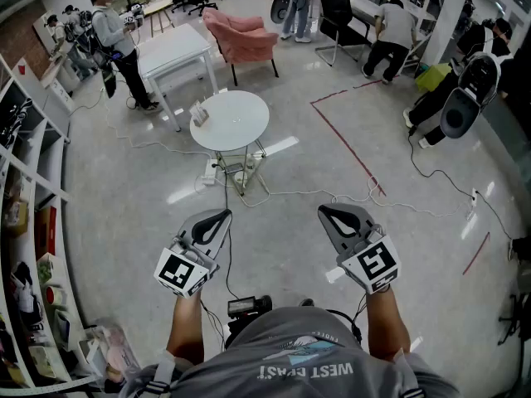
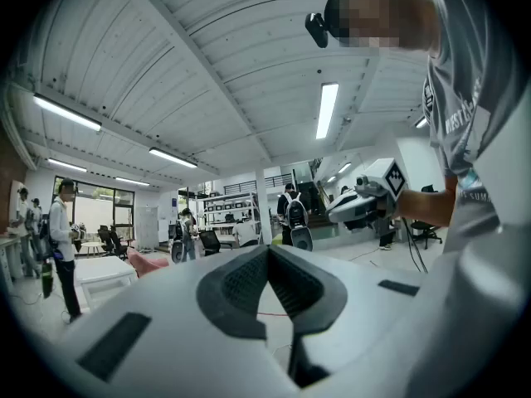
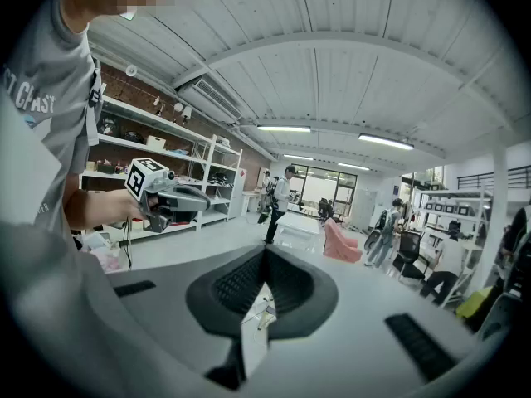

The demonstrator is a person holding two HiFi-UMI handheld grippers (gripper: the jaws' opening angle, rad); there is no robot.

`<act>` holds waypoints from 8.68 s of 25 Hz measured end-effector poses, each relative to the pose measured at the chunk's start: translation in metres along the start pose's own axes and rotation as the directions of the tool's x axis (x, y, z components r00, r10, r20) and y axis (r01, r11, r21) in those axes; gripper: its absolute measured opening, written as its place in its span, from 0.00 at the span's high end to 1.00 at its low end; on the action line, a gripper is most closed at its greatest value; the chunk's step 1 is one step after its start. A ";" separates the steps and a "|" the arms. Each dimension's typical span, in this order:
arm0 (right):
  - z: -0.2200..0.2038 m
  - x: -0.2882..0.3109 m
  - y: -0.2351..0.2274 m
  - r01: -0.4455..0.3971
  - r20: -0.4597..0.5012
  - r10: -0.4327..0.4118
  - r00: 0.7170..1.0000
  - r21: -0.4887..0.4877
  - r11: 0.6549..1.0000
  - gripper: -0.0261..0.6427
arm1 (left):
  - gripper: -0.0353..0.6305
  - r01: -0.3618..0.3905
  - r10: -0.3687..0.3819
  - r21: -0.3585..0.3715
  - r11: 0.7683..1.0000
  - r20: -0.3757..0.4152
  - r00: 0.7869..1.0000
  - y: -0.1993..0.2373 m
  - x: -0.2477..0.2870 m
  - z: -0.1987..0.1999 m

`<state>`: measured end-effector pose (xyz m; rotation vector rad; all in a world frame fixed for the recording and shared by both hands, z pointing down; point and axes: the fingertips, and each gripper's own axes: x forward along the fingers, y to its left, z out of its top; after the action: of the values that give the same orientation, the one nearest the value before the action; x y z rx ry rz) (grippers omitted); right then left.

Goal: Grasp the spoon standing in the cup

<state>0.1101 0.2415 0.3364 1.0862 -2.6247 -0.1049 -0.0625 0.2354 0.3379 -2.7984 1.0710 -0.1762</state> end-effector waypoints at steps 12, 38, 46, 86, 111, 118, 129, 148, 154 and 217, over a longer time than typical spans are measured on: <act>-0.002 0.012 -0.006 0.012 -0.007 -0.012 1.000 0.008 1.000 0.96 | 0.94 0.018 -0.018 -0.006 1.000 -0.007 1.000 0.014 0.008 -0.006; 0.004 0.069 -0.026 0.004 0.026 -0.007 1.000 0.091 0.996 0.96 | 0.94 0.039 -0.039 -0.032 0.999 -0.005 0.999 0.056 0.030 -0.028; 0.003 0.104 -0.060 -0.083 0.058 0.077 0.995 0.103 0.991 0.96 | 0.94 -0.033 0.031 -0.032 0.999 -0.057 0.998 0.077 0.056 -0.033; -0.005 0.283 -0.183 0.001 -0.036 0.004 0.999 0.149 0.989 0.96 | 0.94 0.070 -0.075 -0.074 0.995 -0.068 0.995 0.273 0.199 -0.086; 0.007 0.370 -0.213 -0.054 -0.047 0.063 0.997 0.165 0.985 0.96 | 0.94 0.035 -0.055 -0.150 0.988 -0.131 0.990 0.338 0.216 -0.127; 0.006 0.391 -0.224 -0.114 -0.053 0.124 0.991 0.168 0.979 0.96 | 0.94 -0.002 -0.021 -0.148 0.989 -0.150 0.988 0.345 0.225 -0.133; -0.022 0.397 -0.235 -0.177 -0.097 0.201 0.975 0.216 0.960 0.96 | 0.94 -0.023 -0.019 -0.178 0.984 -0.230 0.973 0.334 0.242 -0.164; -0.071 0.410 -0.240 -0.208 -0.191 0.272 0.943 0.300 0.931 0.96 | 0.87 -0.002 -0.085 -0.214 0.977 -0.393 0.916 0.325 0.268 -0.254; -0.084 0.411 -0.237 -0.209 -0.215 0.288 0.933 0.328 0.921 0.96 | 0.80 0.050 -0.131 -0.183 0.982 -0.463 0.877 0.315 0.271 -0.292; -0.118 0.408 -0.233 -0.148 -0.289 0.285 0.914 0.417 0.897 0.96 | 0.94 0.259 -0.157 0.077 0.963 -0.619 0.769 0.312 0.269 -0.323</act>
<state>0.0303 -0.2053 0.5069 0.8103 -2.4714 0.6250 -0.1192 -0.2031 0.6181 -2.7536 0.7702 -1.2092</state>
